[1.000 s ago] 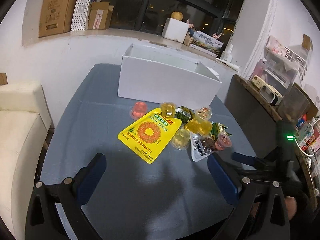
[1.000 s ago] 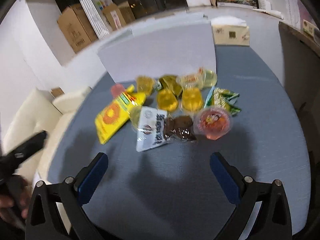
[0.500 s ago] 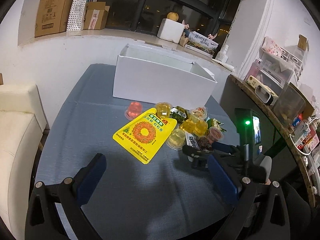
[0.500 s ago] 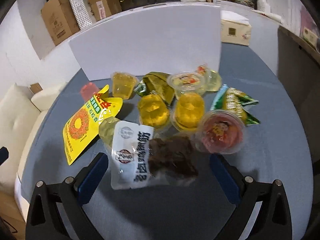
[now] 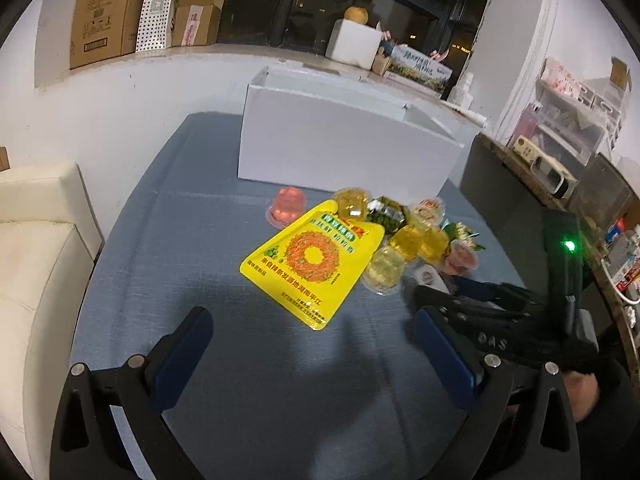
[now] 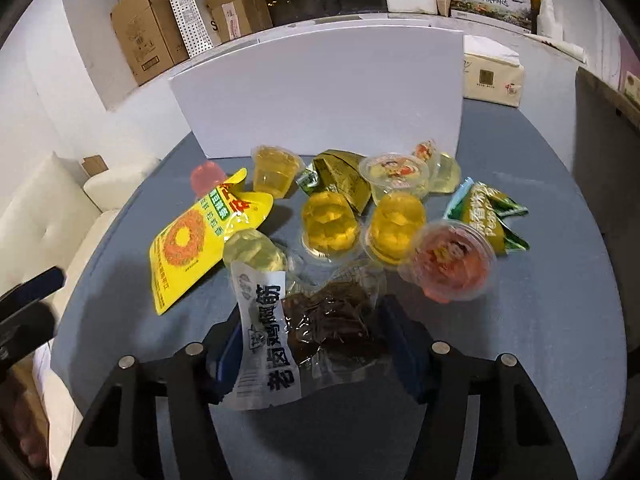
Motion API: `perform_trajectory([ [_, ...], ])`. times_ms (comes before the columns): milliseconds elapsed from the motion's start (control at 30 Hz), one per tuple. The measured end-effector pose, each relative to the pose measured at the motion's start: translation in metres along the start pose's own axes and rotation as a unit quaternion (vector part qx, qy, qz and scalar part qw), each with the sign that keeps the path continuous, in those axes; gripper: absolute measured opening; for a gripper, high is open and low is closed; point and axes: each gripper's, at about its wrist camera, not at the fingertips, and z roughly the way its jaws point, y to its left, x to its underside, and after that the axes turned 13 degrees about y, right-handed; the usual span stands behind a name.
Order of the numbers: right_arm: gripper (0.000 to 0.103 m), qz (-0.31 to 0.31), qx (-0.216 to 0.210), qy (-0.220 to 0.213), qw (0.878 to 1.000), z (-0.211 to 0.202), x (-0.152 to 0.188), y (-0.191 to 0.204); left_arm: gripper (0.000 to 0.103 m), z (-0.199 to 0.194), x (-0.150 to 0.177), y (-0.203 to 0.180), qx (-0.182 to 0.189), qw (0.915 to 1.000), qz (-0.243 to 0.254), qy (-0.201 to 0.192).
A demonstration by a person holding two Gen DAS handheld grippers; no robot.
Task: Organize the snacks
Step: 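Grasp the braised-meat packet with the right tool, then grasp the yellow noodle-snack pouch with the left tool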
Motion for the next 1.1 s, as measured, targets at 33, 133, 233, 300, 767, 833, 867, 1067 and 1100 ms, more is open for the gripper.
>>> perform_trajectory([
  [33, 0.067, -0.009, 0.005, -0.004, 1.0, 0.0, 0.004, 0.0, 0.103, 0.002, -0.001, 0.0, 0.0, 1.0, 0.0, 0.002],
  [133, 0.067, 0.007, -0.026, -0.017, 1.0, -0.013, 0.013, -0.006, 0.103, 0.006, 0.0, -0.002, 0.002, 1.0, 0.003, 0.004],
  [233, 0.067, 0.005, -0.026, -0.035, 0.999, -0.029, 0.019, -0.009, 0.103, 0.013, -0.003, -0.006, -0.006, 0.9998, 0.015, 0.009],
  [300, 0.067, 0.006, -0.032, -0.046, 0.998, -0.042, 0.021, -0.011, 0.103, 0.022, -0.007, -0.008, -0.01, 0.9992, 0.034, 0.015],
  [767, 0.067, 0.015, -0.043, -0.077, 0.996, -0.084, 0.034, -0.02, 0.103, 0.112, -0.07, -0.017, -0.043, 0.9804, 0.169, 0.092],
  [833, 0.067, 0.02, -0.046, -0.076, 0.996, -0.084, 0.034, -0.023, 0.103, 0.116, -0.076, -0.02, -0.037, 0.9787, 0.178, 0.096],
  [867, 0.067, 0.022, -0.048, -0.076, 0.996, -0.084, 0.034, -0.024, 0.103, 0.117, -0.077, -0.022, -0.037, 0.9779, 0.182, 0.096],
  [1067, 0.067, 0.022, -0.05, -0.078, 0.995, -0.084, 0.033, -0.022, 0.076, 0.11, -0.076, -0.033, -0.028, 0.9779, 0.189, 0.085],
  [1100, 0.067, 0.021, -0.051, -0.078, 0.995, -0.084, 0.033, -0.022, 0.067, 0.107, -0.074, -0.034, -0.027, 0.978, 0.189, 0.084],
])
